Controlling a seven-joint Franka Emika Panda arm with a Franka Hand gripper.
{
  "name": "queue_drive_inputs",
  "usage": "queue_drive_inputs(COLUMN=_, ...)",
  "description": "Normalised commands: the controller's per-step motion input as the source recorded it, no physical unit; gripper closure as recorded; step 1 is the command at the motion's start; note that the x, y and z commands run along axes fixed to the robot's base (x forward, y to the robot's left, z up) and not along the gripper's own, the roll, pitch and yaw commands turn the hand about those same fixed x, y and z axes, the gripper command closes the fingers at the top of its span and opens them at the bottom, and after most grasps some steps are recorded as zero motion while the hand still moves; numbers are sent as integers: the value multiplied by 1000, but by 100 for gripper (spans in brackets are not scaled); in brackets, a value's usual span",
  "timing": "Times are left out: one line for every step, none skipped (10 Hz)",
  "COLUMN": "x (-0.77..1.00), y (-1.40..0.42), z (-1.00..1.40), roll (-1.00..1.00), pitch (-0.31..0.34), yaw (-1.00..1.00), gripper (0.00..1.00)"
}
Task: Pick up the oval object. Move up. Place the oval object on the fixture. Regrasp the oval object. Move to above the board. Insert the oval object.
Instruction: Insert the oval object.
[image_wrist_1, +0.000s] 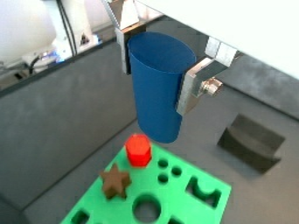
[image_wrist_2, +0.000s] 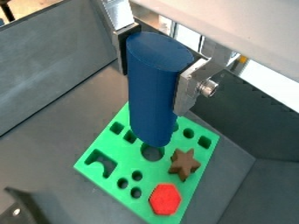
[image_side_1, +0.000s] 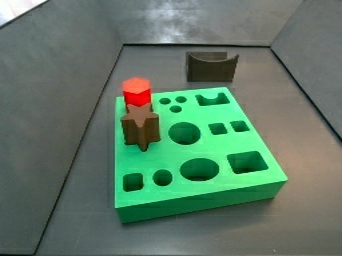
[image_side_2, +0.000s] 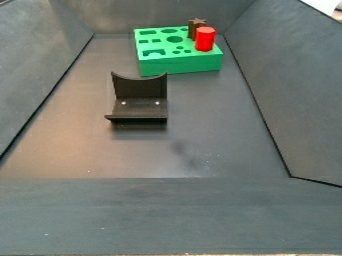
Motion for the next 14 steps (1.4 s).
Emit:
queue_drive_inputs(x=414, y=-494, z=-171, roll=-26, pitch=9, yaw=86, gripper=100)
queue_drive_inputs(x=300, y=-429, z=-231, roll=-157, pitch=-43, yaw=160, gripper=100)
queue_drive_inputs(x=357, y=-371, z=-297, roll=-190, pitch=-79, yaw=140, gripper=100)
queue_drive_inputs(x=349, y=-211, z=-394, roll=-194, pitch=-133, yaw=77, gripper=100)
queue_drive_inputs(x=137, y=-269, z=-517, roll=-41, pitch=-163, yaw=0, gripper=100)
queue_drive_inputs(x=243, y=-260, z=-560, roll=0, pitch=-107, yaw=34, gripper=100)
queue_drive_inputs(x=137, y=-329, z=-589, roll=26, pitch=-87, yaw=63, gripper=100)
queue_drive_inputs(x=0, y=-411, z=-603, roll=63, pitch=-94, yaw=9, gripper=100)
queue_drive_inputs(x=46, y=-346, z=-620, roll=71, pitch=-39, yaw=71, gripper=100)
queue_drive_inputs(x=0, y=-474, z=-660, roll=240, pitch=0, yaw=69, gripper=100)
queue_drive_inputs(x=0, y=-491, z=-611, roll=289, pitch=0, yaw=66, gripper=100)
queue_drive_inputs(x=0, y=-394, z=-611, roll=240, pitch=0, yaw=100, gripper=100)
queue_drive_inputs(x=0, y=-340, z=-623, roll=207, pitch=0, yaw=129, gripper=100)
queue_drive_inputs(x=0, y=-334, z=-640, roll=213, pitch=-14, yaw=126, gripper=100)
